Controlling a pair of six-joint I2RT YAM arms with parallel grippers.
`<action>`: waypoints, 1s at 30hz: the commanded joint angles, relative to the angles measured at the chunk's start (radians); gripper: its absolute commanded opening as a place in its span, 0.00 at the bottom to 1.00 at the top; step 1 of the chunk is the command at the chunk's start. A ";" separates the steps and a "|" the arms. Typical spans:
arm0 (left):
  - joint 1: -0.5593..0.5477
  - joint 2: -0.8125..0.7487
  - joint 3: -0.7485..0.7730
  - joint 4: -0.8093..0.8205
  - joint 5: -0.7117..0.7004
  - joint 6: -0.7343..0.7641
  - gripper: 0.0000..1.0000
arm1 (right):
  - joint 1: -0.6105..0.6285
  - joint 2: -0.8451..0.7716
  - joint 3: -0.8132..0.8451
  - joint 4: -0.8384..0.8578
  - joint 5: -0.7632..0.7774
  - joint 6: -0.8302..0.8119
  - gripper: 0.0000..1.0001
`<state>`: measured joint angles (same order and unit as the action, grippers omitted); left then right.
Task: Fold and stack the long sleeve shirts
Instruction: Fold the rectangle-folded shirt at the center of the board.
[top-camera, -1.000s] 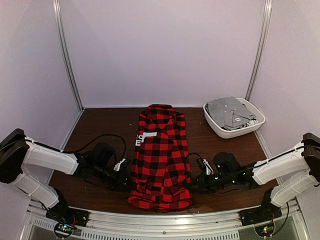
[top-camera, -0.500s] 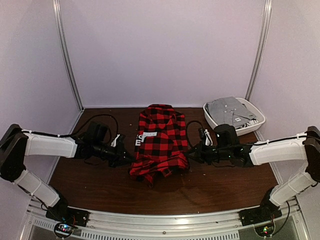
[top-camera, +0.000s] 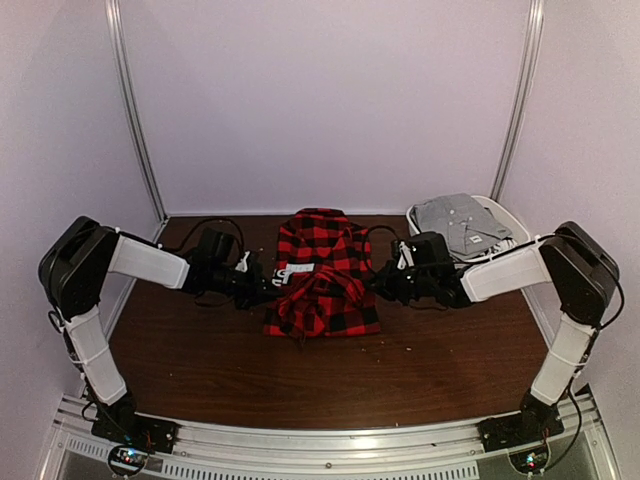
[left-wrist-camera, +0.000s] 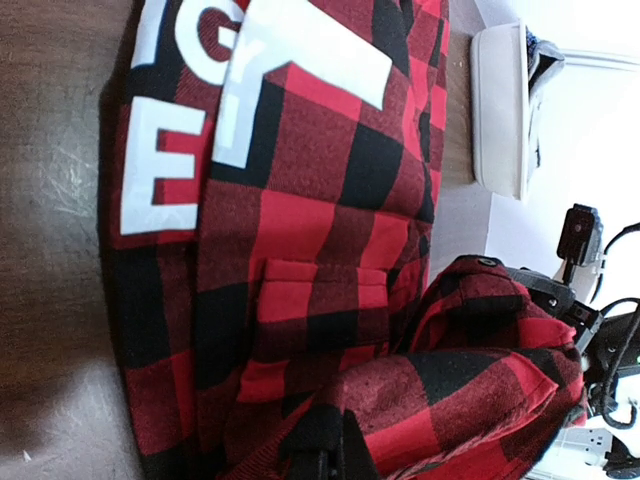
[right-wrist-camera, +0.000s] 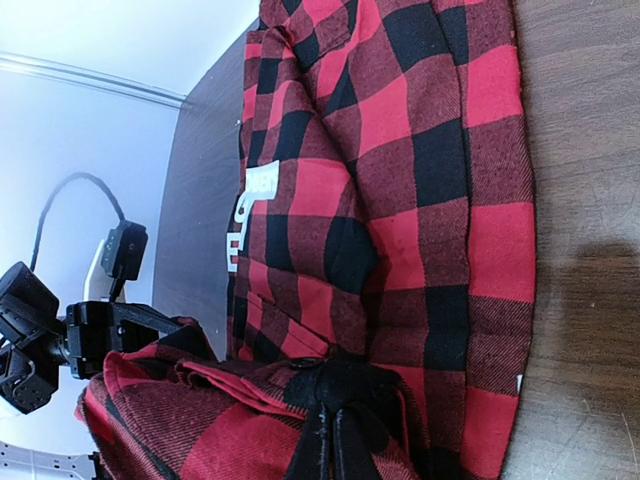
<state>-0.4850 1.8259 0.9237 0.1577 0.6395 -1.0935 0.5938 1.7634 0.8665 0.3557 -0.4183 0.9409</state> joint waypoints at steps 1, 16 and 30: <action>0.005 0.019 0.046 0.051 -0.041 -0.010 0.00 | -0.017 0.024 0.032 0.048 0.023 -0.012 0.00; 0.010 0.016 0.092 0.016 -0.119 0.067 0.56 | -0.043 0.038 0.065 0.018 0.057 -0.019 0.34; 0.017 -0.201 0.050 -0.105 -0.183 0.270 0.88 | 0.019 -0.162 0.071 -0.228 0.246 -0.213 0.65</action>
<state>-0.4736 1.6894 1.0153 0.0570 0.4740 -0.8925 0.5728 1.6524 0.9100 0.2146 -0.2604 0.8158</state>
